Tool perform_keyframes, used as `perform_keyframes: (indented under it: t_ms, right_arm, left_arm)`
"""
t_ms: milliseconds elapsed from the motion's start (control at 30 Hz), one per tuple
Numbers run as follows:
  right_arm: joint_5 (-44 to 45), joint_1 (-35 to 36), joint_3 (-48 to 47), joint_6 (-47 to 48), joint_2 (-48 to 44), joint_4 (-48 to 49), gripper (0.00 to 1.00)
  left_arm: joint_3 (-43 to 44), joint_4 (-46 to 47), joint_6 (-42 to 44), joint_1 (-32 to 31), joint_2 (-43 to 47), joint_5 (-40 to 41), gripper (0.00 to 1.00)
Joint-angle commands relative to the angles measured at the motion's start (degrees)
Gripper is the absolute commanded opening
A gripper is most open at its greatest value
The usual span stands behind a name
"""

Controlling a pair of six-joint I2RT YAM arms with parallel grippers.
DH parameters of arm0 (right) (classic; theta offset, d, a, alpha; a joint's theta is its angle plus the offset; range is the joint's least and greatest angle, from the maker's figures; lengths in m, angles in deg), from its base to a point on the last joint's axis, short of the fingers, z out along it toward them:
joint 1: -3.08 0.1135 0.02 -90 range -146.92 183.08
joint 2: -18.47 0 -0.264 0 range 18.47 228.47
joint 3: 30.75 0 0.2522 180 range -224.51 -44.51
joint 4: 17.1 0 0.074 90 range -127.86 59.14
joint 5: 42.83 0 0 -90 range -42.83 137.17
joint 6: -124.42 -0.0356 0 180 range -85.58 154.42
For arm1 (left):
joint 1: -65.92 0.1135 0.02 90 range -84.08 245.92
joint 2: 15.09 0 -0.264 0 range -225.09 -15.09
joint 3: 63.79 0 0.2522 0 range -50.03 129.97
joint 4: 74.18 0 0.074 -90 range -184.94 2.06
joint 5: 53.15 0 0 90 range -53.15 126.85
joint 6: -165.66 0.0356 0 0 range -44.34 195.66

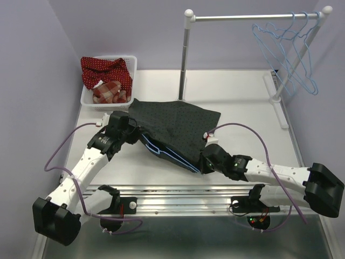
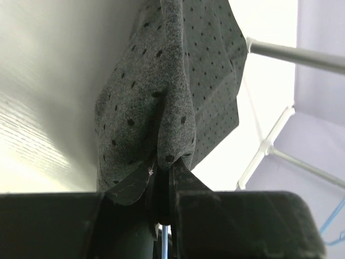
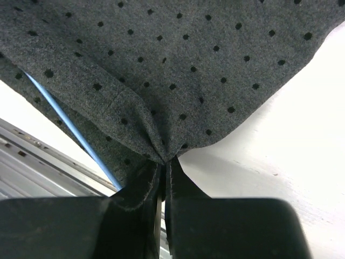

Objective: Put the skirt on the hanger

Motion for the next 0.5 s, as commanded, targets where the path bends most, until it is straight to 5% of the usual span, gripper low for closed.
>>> perform_keyframes:
  t_ms: [0,467]
  right_arm:
    - [-0.1,-0.5,-0.5,0.2,-1.6,-10.4,0.01]
    - [-1.9,-0.5,-2.2,-0.1,-5.0,-16.0,0.01]
  left_arm:
    - [5.9,1.4,-1.6,2.9,0.0,14.9,0.00]
    - [11.1,-5.0,-3.3,5.8,-5.4,31.5,0.00]
